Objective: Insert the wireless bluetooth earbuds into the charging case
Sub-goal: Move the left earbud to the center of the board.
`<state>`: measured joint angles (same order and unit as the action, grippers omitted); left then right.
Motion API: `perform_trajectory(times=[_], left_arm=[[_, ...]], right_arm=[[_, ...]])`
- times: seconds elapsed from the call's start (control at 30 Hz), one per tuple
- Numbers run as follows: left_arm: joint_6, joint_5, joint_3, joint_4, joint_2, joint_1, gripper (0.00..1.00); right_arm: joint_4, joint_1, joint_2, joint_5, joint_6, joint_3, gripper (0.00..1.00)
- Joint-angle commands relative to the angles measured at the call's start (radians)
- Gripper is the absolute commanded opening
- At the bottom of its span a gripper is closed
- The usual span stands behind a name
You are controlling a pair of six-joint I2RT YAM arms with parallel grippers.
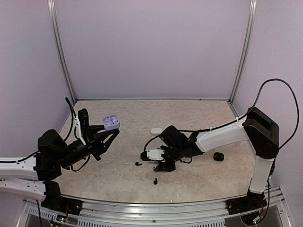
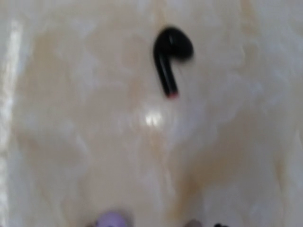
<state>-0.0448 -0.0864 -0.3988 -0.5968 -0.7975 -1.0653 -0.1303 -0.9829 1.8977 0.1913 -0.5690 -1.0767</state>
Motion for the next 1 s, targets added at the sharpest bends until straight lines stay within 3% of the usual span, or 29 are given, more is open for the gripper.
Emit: perform_trajectory(times=[0.0,0.3,0.53,0.97], left_arm=[[0.004,0.007,0.008,-0.009,0.013,0.01,0.0],[0.003,0.005,0.01,0.003,0.021,0.015,0.0],[0.001,0.005,0.009,0.007,0.026,0.016,0.0],[0.0,0.016,0.015,-0.007,0.024,0.019,0.0]], right_arm=[[-0.026,-0.016,0.041,0.036,-0.012,-0.042,0.56],[-0.195,-0.046,0.095,0.005,0.038,-0.144,0.43],[-0.5,-0.076,0.193,-0.094,0.229,-0.397,0.41],[-0.766,-0.076,0.259,-0.126,0.454,-0.577,0.41]])
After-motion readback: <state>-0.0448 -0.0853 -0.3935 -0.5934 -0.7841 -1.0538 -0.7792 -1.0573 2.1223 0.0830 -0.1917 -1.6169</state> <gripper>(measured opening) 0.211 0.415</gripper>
